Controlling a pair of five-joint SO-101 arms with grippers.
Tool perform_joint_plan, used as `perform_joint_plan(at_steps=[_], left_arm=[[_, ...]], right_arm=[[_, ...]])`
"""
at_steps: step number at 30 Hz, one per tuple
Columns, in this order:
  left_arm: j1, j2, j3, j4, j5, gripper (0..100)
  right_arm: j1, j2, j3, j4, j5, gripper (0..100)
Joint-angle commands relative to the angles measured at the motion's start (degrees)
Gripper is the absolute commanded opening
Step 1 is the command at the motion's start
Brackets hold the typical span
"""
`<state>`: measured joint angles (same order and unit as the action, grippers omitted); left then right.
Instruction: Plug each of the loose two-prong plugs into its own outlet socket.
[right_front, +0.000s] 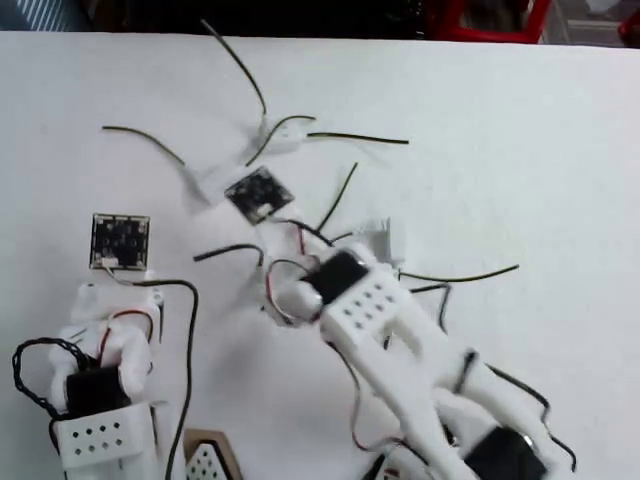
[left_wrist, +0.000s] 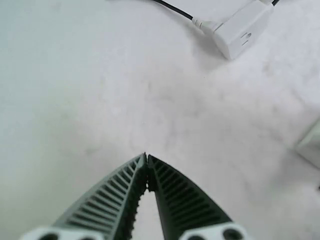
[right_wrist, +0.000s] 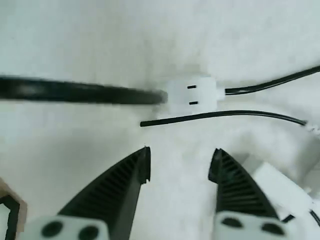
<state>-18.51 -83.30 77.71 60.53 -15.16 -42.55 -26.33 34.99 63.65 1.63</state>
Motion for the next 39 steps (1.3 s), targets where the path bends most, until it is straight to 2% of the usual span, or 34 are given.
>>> perform_joint_plan(at_steps=[1,3,10,16,21,25,31,34,39], left_arm=[[-0.48,-0.84,1.32,-4.04,0.09,3],[-0.48,-0.84,1.76,-4.66,0.09,3],[-0.48,-0.84,1.76,-4.57,0.18,3],[-0.48,-0.84,1.76,-4.57,0.26,3],[-0.48,-0.84,1.76,-4.57,0.26,3],[-0.4,-0.84,2.37,-5.1,0.09,3],[-0.4,-0.84,2.46,-5.54,0.09,3],[-0.4,-0.84,2.46,-5.54,0.09,3],[-0.4,-0.84,2.46,-5.54,0.09,3]], right_arm=[[2.95,-13.58,2.02,2.07,-0.53,5.4],[4.97,-18.07,5.45,0.84,-0.09,1.2],[4.44,-16.22,20.84,-10.42,0.0,4.0],[0.31,-1.54,24.35,-27.12,-0.53,4.0],[0.04,12.97,23.38,-46.37,-0.53,4.0],[0.4,23.16,18.46,-55.34,-0.62,4.1],[1.36,23.43,16.44,-56.57,-0.53,4.1],[1.45,17.36,19.25,-52.88,-0.35,4.1],[6.46,3.12,24.0,-45.67,-0.35,4.1]])
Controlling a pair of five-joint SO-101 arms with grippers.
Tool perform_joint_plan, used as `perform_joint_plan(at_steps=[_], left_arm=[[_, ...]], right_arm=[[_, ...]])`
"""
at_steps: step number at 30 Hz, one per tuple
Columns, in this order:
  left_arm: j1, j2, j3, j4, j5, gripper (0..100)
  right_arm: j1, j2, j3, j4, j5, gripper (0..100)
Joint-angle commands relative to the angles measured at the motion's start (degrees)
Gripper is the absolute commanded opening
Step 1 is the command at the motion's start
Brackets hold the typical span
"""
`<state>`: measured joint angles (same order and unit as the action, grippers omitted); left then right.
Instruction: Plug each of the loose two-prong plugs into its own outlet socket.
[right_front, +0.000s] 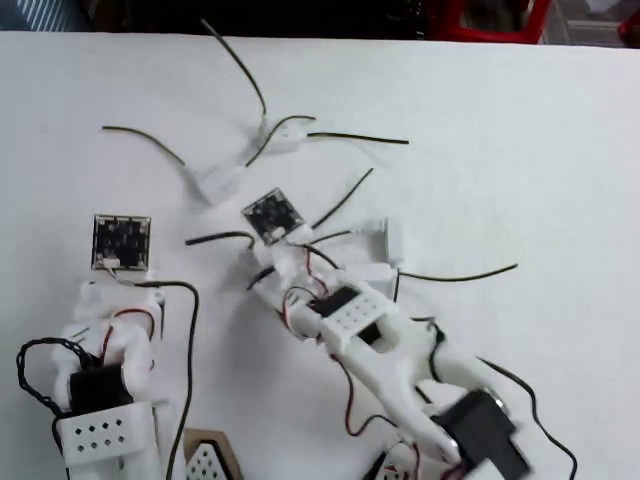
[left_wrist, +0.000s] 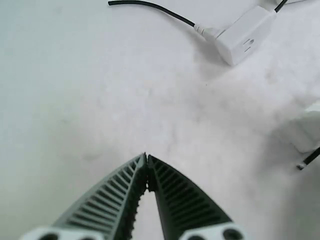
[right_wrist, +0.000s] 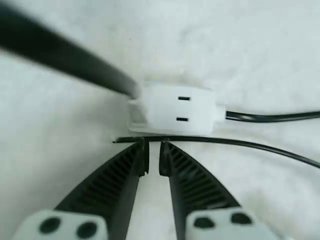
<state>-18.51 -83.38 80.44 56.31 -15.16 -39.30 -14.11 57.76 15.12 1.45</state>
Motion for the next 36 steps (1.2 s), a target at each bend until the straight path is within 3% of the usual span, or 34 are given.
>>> perform_joint_plan(at_steps=[1,7,13,36], left_arm=[[-0.4,-0.75,-0.26,-1.41,0.09,3],[-0.4,-0.75,-0.7,-1.23,0.35,2],[2.42,-0.75,-0.44,-1.14,0.18,2],[2.33,-0.75,-0.35,-1.05,0.18,2]], right_arm=[[4.35,-11.74,2.37,3.3,-0.18,4.1],[7.16,-24.84,9.67,3.12,-0.26,4.4],[7.16,-34.86,13.27,3.12,-0.35,4.5],[7.08,-78.37,30.42,3.12,-0.44,4.5]])
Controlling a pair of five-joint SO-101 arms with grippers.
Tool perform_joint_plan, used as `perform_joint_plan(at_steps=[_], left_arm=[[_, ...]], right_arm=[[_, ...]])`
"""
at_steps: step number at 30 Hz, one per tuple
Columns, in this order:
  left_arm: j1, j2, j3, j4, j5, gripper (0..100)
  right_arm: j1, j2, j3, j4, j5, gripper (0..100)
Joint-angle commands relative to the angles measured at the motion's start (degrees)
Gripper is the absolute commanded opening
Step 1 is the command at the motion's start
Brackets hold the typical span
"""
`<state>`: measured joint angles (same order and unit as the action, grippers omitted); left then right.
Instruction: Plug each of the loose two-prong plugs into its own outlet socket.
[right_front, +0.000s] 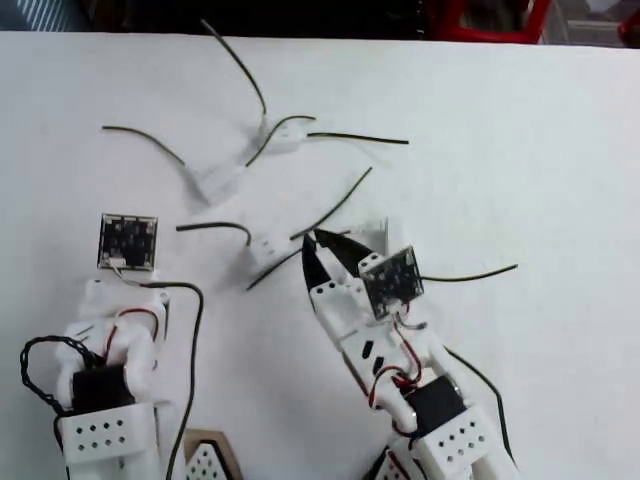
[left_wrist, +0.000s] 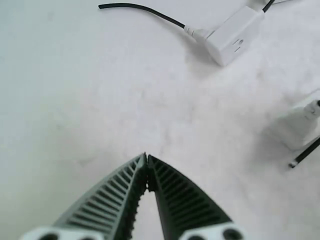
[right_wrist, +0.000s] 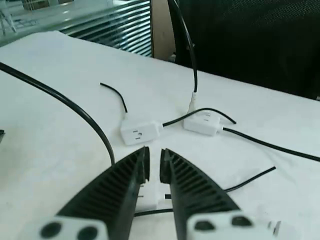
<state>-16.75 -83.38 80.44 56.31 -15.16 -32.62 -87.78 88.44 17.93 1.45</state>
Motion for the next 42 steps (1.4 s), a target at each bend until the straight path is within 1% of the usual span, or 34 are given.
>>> perform_joint_plan(at_steps=[1,5,9,13,16,18,21,24,26,29,33,40,42], left_arm=[[0.66,-0.75,-0.35,-1.05,0.18,2],[0.57,-0.75,-0.35,-1.05,0.09,2],[0.57,-0.75,-0.26,-1.05,0.09,2],[1.01,-0.75,0.62,-1.58,0.0,3],[1.36,-0.75,0.53,-1.58,0.0,3],[4.0,-0.75,0.53,-1.58,0.0,3],[7.43,-0.84,0.44,-1.49,0.44,2],[6.11,-0.84,-0.79,-1.05,0.62,2],[4.62,-0.84,-1.14,-1.14,2.9,2],[3.82,-0.84,-1.67,-1.05,6.42,3],[4.0,-0.84,-1.85,-0.62,6.51,3],[3.74,-1.01,-2.37,-0.62,6.86,2],[3.65,-2.86,-2.81,0.79,6.95,2]], right_arm=[[0.4,-6.64,-0.26,0.31,-0.44,4.5],[0.48,-15.34,-0.26,0.57,0.18,4.5],[0.66,-14.64,-0.18,0.75,0.18,4.5],[5.32,-14.99,1.32,2.33,0.18,4.5],[9.63,-15.25,1.93,6.37,0.18,4.5],[11.3,-15.25,1.93,11.12,-0.26,4.5],[11.91,-15.25,1.93,18.95,-0.26,4.5],[12.0,-15.25,1.93,24.22,-0.26,4.5],[12.0,-15.25,2.64,26.33,-0.35,4.5],[12.0,-15.34,6.15,26.33,-0.35,4.5],[12.09,-15.25,8.44,26.77,-0.35,4.6],[16.75,-15.16,8.44,27.03,-0.35,4.6],[17.36,-15.16,8.44,28.7,-0.35,4.6]])
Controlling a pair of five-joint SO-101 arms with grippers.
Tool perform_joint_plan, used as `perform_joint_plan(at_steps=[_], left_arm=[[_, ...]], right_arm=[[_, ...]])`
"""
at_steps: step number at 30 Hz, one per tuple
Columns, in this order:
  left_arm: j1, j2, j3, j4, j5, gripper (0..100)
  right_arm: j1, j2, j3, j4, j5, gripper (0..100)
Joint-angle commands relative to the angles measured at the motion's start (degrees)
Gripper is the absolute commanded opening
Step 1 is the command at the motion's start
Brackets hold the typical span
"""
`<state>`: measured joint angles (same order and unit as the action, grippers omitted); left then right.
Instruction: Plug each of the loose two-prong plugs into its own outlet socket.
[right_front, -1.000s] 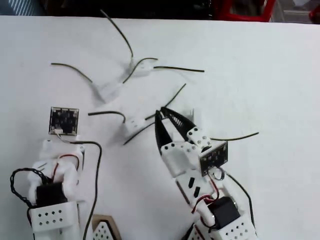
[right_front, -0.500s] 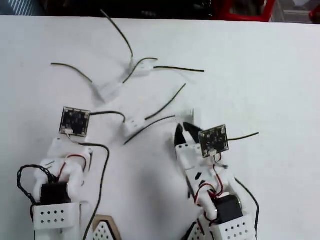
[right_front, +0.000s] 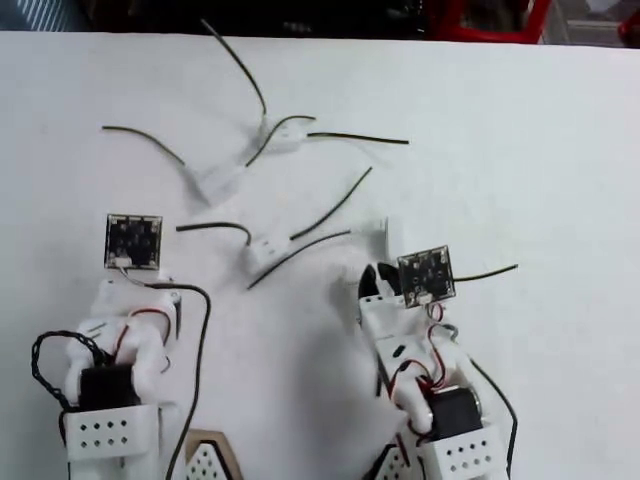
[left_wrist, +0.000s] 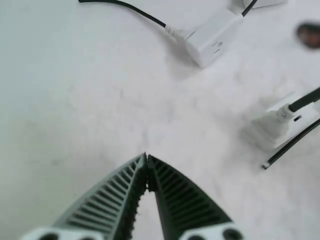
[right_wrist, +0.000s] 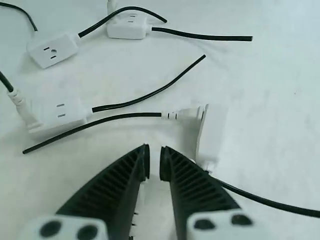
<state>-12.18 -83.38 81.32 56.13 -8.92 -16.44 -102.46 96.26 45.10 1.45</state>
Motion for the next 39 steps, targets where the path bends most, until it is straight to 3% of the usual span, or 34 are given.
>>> perform_joint_plan(at_steps=[1,7,14,24,31,39], left_arm=[[-0.92,-4.79,-3.69,2.02,0.7,2],[-0.66,-22.55,0.7,6.86,0.79,2],[-0.4,-20.35,1.32,6.77,0.44,3],[8.48,-20.62,6.07,6.51,0.18,3],[8.57,-20.35,15.74,-3.52,0.18,3],[8.4,-20.44,15.74,6.24,0.18,3]], right_arm=[[1.19,-0.48,0.62,2.42,-0.35,4.6],[1.45,-0.48,0.62,4.88,-0.35,4.6],[1.45,-0.48,0.62,10.07,-0.18,4.6],[1.45,-0.48,0.62,19.56,0.09,4.6],[1.45,-0.57,0.62,25.1,0.09,4.3],[1.1,-0.57,0.62,25.45,-0.09,4.3]])
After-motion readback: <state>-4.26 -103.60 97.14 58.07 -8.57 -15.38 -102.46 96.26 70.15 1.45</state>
